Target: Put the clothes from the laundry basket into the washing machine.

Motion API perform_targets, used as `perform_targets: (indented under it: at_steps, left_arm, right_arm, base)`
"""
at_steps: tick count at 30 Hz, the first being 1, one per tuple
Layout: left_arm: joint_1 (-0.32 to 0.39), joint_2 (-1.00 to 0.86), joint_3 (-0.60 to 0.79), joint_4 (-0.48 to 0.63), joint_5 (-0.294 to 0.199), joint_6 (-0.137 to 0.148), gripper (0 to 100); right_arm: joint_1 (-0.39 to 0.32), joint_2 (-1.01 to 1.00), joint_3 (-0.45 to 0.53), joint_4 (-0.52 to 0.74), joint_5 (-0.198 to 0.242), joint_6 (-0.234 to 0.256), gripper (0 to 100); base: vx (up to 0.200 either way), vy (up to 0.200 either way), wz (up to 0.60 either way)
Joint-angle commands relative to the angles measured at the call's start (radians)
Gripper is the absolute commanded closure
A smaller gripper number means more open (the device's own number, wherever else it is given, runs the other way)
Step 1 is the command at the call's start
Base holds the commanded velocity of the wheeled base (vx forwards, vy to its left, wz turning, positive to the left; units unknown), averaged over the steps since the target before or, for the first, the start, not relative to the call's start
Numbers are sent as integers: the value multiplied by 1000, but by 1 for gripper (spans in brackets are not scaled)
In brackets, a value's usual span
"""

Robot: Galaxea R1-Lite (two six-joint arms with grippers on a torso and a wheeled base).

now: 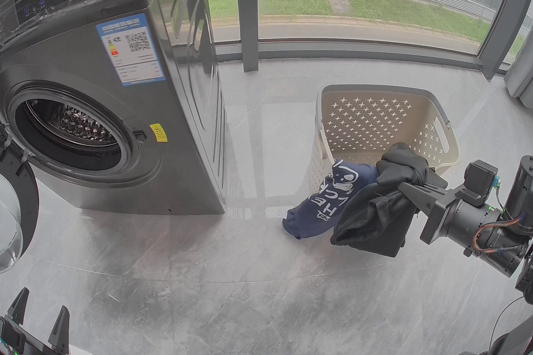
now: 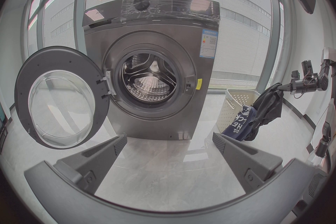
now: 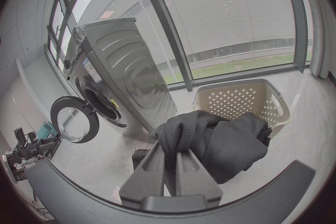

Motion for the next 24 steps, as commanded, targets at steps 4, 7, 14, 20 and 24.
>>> perform_targets:
  at_steps: [4, 7, 14, 20, 24]
  left_arm:
    - [0, -9, 15, 0, 0, 0, 0]
    - [0, -9, 15, 0, 0, 0, 0]
    - [0, -9, 15, 0, 0, 0, 0]
    - [0, -9, 15, 2, 0, 0, 0]
    - [0, -9, 15, 0, 0, 0, 0]
  right_arm:
    - [5, 3, 2, -6, 0, 0, 100]
    - [7, 1, 2, -7, 0, 0, 100]
    - [7, 0, 0, -9, -1, 0, 100]
    - [7, 1, -1, -9, -1, 0, 100]
    - [8, 1, -1, -9, -1, 0, 100]
  base:
    - [0, 200, 0]
    - [0, 67, 0]
    - [-114, 0, 0]
    - [-200, 0, 0]
    - [-200, 0, 0]
